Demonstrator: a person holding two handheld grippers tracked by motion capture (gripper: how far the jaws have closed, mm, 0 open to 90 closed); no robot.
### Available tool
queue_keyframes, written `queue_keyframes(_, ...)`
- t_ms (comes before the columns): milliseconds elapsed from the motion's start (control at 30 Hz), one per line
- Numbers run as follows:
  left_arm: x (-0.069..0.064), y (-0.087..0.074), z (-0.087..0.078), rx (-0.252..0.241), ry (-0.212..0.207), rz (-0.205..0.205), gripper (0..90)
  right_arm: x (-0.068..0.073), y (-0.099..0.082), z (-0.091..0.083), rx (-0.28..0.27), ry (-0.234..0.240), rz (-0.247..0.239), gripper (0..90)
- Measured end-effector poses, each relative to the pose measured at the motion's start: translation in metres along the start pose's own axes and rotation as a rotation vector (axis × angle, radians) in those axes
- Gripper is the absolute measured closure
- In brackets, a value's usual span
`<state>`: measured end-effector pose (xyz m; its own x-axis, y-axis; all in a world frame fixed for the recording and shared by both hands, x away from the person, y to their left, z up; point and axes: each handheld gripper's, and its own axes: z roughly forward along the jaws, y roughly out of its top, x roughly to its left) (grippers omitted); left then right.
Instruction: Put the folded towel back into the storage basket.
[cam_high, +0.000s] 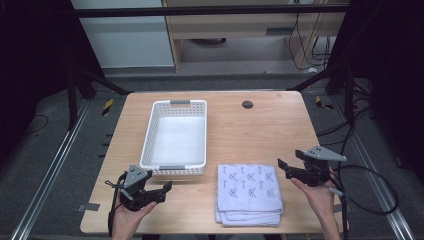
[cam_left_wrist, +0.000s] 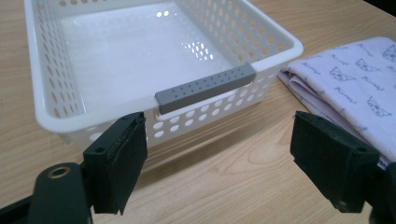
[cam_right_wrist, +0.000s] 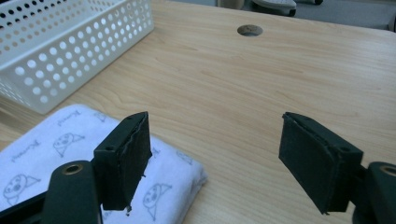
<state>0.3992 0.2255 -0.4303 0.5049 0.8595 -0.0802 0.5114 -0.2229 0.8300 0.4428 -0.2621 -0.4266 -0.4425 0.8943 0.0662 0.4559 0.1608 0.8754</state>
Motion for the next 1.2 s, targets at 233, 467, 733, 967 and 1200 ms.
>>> queue_keyframes(233,-0.01,0.008,0.003,-0.01,-0.021,0.016,18.6,0.003,0.013,0.0,-0.01,0.015,-0.003,27.8)
queue_keyframes(467,-0.023,0.014,0.01,-0.009,-0.042,0.031,19.4,0.006,0.023,0.0,-0.02,0.028,-0.004,29.4)
queue_keyframes(733,-0.037,0.016,0.021,0.001,-0.064,0.05,20.2,0.011,0.025,0.007,-0.015,0.04,-0.005,30.6)
queue_keyframes(967,-0.051,0.015,0.032,0.014,-0.085,0.07,20.3,0.014,0.019,0.016,0.019,0.046,-0.022,30.7)
queue_keyframes(1200,-0.067,0.013,0.044,0.039,-0.107,0.097,21.0,0.014,0.013,0.017,0.027,0.053,-0.019,31.2)
